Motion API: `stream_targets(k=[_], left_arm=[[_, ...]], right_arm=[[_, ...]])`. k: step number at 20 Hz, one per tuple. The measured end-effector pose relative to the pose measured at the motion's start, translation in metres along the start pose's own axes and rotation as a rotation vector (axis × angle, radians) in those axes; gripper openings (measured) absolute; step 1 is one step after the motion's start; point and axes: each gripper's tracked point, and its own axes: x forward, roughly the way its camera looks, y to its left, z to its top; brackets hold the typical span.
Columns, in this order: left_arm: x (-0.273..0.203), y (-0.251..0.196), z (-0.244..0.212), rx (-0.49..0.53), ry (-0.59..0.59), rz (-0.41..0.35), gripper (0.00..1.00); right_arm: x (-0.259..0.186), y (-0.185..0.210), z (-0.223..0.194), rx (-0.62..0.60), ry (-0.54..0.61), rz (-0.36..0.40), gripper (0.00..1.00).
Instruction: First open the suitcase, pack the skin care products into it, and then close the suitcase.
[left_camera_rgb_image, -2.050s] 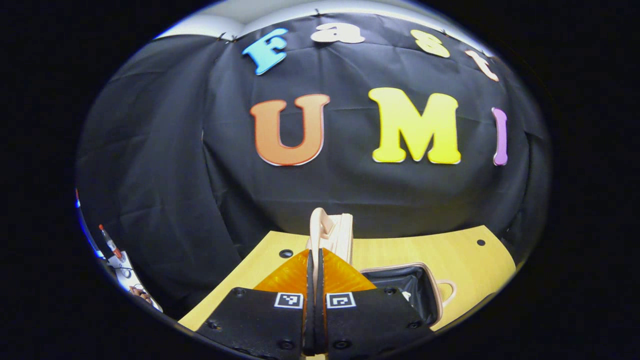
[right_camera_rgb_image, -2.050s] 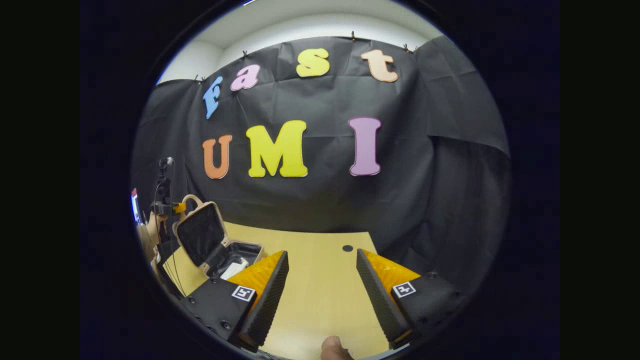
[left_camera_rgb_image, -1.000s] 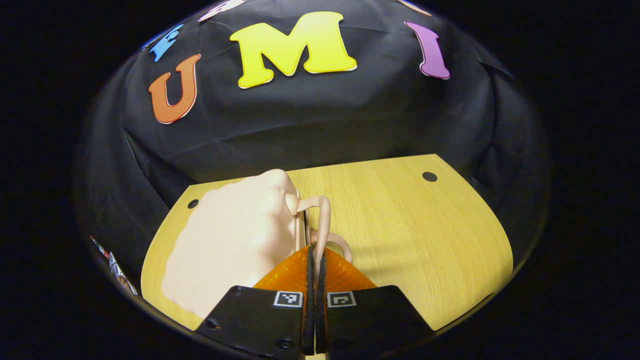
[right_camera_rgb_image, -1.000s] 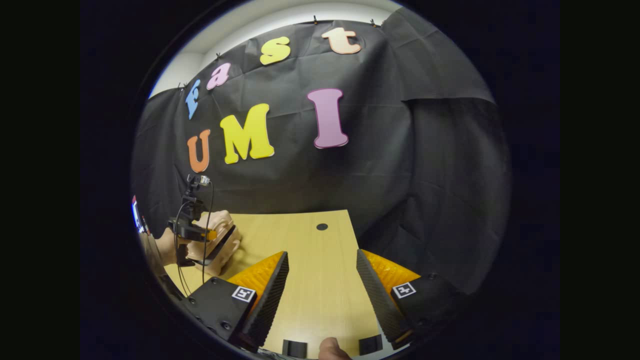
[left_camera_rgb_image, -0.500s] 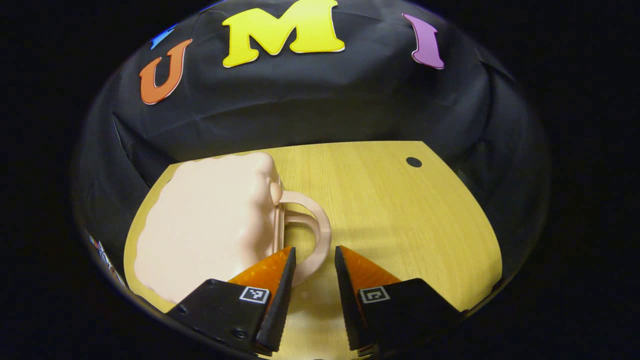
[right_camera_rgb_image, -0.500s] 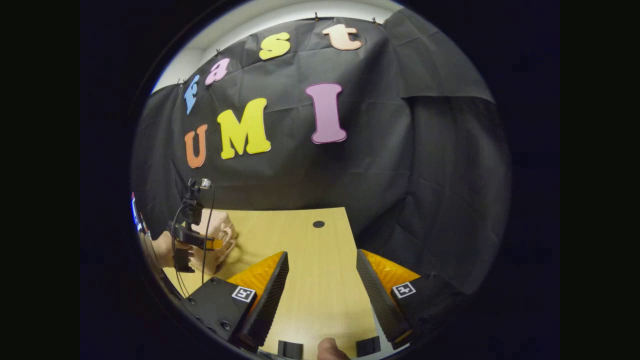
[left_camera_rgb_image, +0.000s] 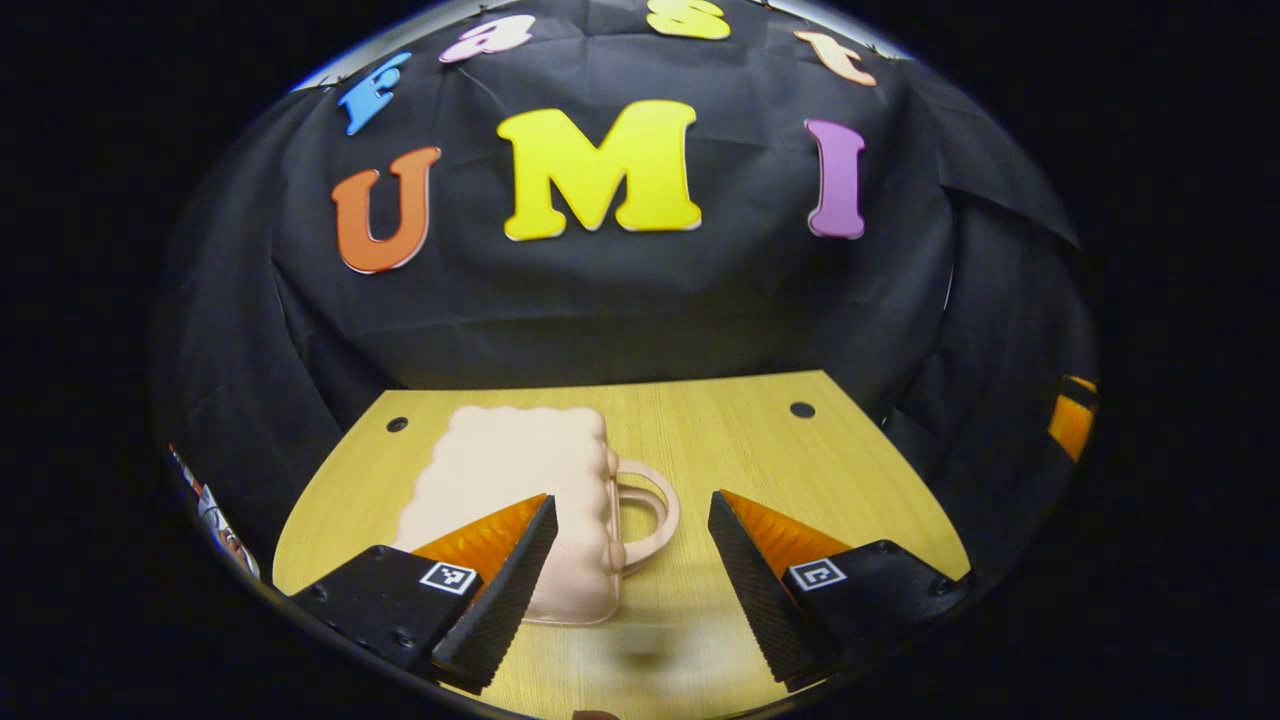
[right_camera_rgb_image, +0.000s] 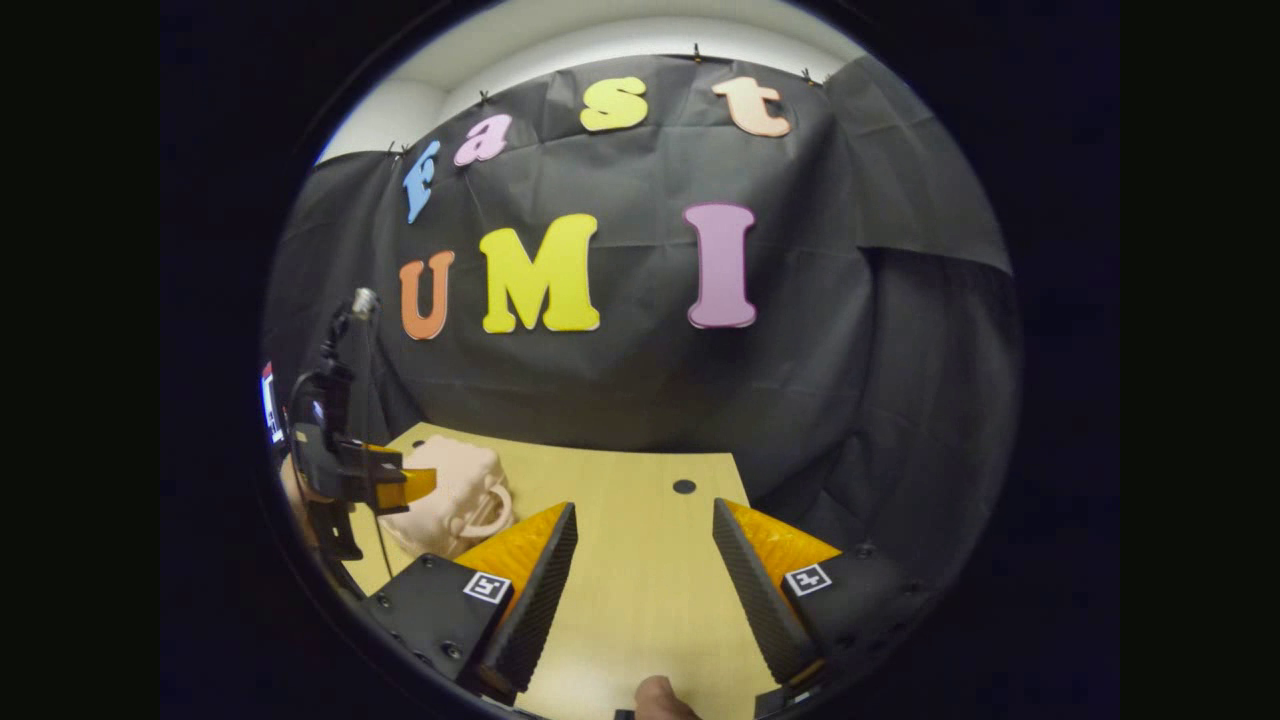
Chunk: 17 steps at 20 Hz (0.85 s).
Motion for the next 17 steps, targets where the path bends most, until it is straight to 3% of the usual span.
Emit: stream_targets(k=[2,7,9,10,12,17], left_arm=[[-0.030,0.031,0.023,-0.039,-0.063,0.062,0.98],[-0.079,0.082,0.061,-0.135,-0.203,0.089,0.98],[-0.098,0.098,0.069,-0.125,-0.249,0.104,0.97],[-0.105,0.102,0.072,-0.108,-0.275,0.101,0.96],[-0.115,0.109,0.066,-0.078,-0.290,0.101,0.96],[-0.121,0.119,0.051,-0.048,-0.298,0.037,0.96]], right_arm=[[0.001,0.028,0.017,0.011,-0.024,0.011,0.81],[-0.001,0.102,0.047,-0.015,-0.070,0.053,0.81],[-0.003,0.129,0.055,-0.029,-0.087,0.060,0.81],[-0.003,0.143,0.056,-0.025,-0.094,0.067,0.76],[-0.002,0.167,0.056,-0.023,-0.088,0.074,0.81],[-0.006,0.215,0.052,-0.045,-0.089,0.083,0.81]])
